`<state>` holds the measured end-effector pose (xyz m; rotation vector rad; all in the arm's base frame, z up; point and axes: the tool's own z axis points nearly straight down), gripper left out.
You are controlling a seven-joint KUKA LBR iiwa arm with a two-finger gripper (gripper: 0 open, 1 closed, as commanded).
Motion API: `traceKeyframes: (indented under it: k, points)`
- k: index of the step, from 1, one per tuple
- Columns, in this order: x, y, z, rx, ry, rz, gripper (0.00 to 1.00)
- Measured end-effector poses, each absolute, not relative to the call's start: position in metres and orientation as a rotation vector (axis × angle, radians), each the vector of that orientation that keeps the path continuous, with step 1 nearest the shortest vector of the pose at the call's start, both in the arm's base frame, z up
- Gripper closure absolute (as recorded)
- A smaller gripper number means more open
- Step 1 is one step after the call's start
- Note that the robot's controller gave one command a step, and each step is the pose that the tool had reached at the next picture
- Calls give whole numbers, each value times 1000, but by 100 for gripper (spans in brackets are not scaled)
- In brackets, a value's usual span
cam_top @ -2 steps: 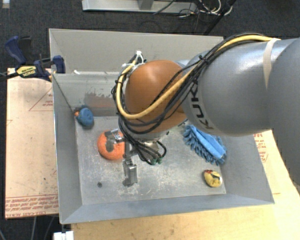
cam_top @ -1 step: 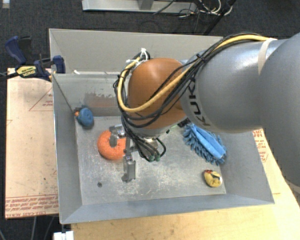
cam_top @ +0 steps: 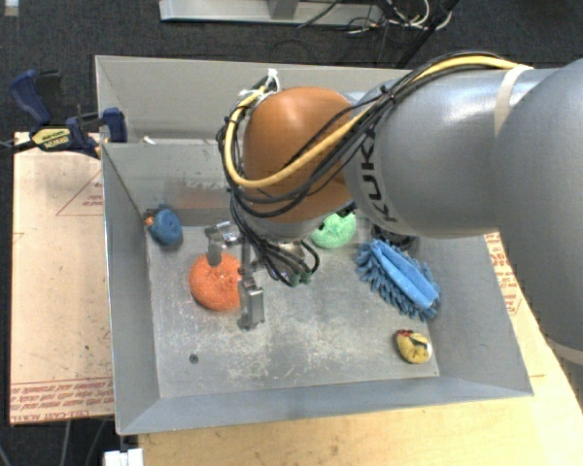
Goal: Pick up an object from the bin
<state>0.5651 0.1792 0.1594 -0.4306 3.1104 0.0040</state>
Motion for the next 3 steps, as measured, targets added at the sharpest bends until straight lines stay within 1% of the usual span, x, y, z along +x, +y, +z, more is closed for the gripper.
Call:
traceKeyframes:
  k: [1, 2, 3]
  points:
    - [580, 163, 134, -573, 3084, 6, 0]
    - [588, 164, 75, -459, 3089, 12, 100]
    - [588, 164, 75, -459, 3089, 12, 100]
